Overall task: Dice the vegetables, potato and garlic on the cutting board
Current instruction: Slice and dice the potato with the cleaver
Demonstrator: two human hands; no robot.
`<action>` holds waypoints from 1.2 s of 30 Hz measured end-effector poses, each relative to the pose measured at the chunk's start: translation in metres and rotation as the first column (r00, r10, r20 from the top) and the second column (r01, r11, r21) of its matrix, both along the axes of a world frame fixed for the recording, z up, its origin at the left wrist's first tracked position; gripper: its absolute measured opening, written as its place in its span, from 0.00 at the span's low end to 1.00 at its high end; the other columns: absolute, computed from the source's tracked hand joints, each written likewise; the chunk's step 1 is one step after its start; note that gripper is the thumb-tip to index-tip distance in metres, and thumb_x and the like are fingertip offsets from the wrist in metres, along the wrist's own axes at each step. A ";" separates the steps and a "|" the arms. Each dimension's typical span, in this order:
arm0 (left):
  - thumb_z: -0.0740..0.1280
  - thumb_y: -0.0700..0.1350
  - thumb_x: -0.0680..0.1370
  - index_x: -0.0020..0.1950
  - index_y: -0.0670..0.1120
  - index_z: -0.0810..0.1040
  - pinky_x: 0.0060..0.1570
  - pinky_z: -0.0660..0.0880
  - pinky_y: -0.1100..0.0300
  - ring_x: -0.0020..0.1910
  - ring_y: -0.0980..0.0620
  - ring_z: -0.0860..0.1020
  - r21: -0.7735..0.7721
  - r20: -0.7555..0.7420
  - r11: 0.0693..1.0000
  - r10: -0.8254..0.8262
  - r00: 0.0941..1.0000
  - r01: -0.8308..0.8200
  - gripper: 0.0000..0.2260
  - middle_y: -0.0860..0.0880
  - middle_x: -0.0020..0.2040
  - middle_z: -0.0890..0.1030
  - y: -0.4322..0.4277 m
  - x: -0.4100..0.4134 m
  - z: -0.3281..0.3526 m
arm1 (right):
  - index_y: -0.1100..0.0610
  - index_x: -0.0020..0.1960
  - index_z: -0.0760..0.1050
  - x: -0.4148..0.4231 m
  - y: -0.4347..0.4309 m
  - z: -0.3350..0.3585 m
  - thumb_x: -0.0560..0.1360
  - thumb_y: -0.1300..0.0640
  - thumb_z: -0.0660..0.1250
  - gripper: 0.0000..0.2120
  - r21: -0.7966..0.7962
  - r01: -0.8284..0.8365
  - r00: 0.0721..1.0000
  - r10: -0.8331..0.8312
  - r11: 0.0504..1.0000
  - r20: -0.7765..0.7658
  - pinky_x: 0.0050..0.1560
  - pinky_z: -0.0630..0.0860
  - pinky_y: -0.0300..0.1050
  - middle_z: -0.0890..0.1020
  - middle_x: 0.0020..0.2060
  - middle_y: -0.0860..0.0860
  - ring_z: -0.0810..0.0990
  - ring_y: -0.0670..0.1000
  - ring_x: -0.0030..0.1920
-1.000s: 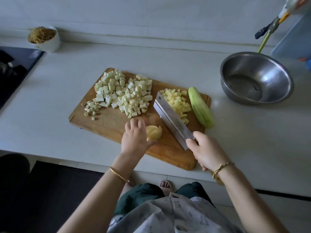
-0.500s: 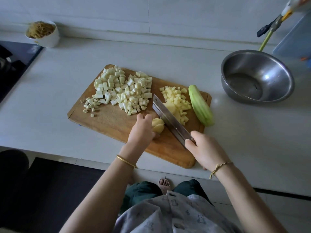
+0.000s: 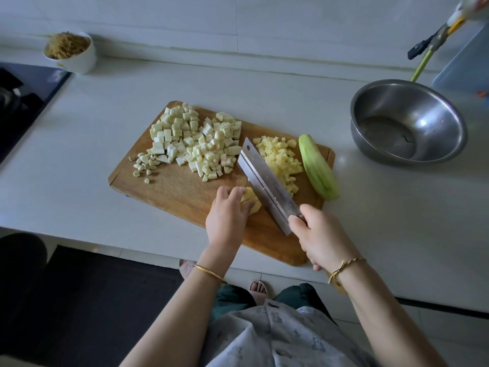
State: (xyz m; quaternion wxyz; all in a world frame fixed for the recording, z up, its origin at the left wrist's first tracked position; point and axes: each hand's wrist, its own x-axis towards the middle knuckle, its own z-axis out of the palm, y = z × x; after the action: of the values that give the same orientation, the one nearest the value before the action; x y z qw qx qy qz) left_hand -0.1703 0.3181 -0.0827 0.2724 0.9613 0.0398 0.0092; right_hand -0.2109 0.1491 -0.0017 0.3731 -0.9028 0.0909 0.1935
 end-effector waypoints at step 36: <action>0.71 0.50 0.74 0.72 0.41 0.65 0.65 0.66 0.52 0.65 0.42 0.67 -0.136 0.076 0.984 -0.109 0.991 0.118 0.31 0.41 0.66 0.69 0.006 -0.021 -0.012 | 0.58 0.36 0.62 -0.004 0.017 0.001 0.80 0.55 0.57 0.14 -0.083 0.028 0.997 -0.021 0.996 0.081 0.30 0.76 0.56 0.70 0.27 0.53 0.70 0.56 0.26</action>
State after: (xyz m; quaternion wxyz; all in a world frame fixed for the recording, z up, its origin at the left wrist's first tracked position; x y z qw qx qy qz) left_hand -0.1911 0.3245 -0.0949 0.3403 0.9397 -0.0238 0.0236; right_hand -0.2146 0.1658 -0.0008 0.3407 -0.9234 0.0949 0.1488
